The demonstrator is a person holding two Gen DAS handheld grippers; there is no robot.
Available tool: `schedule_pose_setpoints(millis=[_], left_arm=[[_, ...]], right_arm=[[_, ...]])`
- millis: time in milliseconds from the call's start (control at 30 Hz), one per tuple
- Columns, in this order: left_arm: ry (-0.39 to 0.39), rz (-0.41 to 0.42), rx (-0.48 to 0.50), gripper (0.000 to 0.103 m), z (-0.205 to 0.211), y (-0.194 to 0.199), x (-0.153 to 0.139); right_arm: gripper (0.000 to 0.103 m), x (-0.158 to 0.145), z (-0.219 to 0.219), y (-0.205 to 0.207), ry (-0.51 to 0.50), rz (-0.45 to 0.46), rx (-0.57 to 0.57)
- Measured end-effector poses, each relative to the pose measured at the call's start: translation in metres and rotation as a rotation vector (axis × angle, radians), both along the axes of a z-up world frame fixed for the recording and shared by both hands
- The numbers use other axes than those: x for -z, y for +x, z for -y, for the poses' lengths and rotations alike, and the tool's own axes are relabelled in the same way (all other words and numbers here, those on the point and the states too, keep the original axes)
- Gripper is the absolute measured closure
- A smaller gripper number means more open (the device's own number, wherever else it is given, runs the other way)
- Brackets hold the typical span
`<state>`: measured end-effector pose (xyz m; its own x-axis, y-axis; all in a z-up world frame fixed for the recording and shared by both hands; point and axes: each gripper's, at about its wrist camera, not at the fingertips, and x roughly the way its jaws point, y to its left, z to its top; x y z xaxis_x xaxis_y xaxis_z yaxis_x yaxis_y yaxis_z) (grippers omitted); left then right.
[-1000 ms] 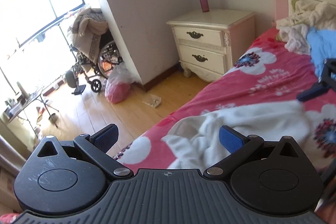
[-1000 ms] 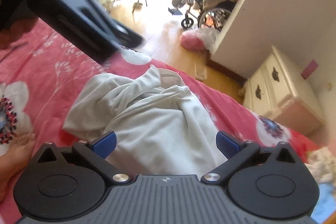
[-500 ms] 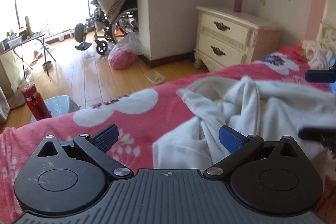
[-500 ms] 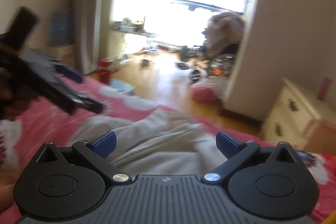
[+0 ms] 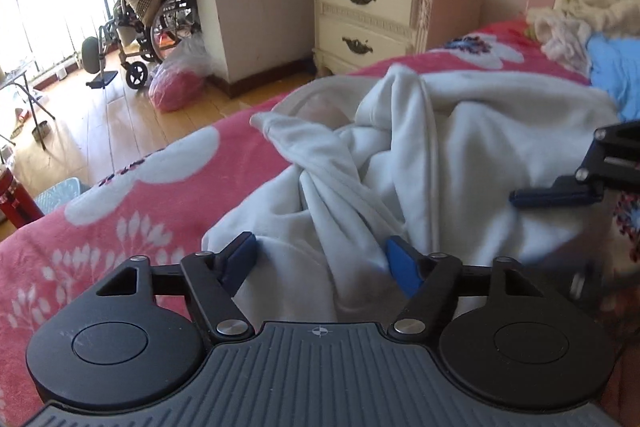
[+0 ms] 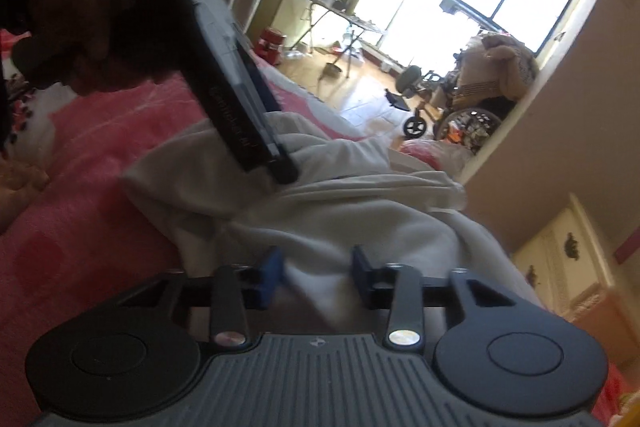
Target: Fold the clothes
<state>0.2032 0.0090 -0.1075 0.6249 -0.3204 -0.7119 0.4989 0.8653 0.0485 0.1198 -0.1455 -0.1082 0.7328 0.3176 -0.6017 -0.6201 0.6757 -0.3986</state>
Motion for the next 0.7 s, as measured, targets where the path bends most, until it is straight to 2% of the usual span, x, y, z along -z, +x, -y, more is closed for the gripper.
schedule_pose_setpoints(millis=[67,167,500,700], left_arm=[[0.022,0.01,0.003,0.034,0.0,0.001,0.001],[0.029,0.009,-0.011,0.035,-0.002,0.003,0.001],[0.008,0.011,-0.052,0.033,-0.001,0.002,-0.004],[0.005,0.008,-0.055,0.032,-0.001,0.004,-0.002]], right_arm=[[0.095,-0.006,0.007,0.003,0.026,0.002,0.036],[0.103,-0.017,0.017,0.007,0.069,0.029,0.094],[0.103,-0.07,0.088,0.036,0.275,0.102,0.348],[0.103,-0.077,0.127,0.052,0.332,0.143,0.488]])
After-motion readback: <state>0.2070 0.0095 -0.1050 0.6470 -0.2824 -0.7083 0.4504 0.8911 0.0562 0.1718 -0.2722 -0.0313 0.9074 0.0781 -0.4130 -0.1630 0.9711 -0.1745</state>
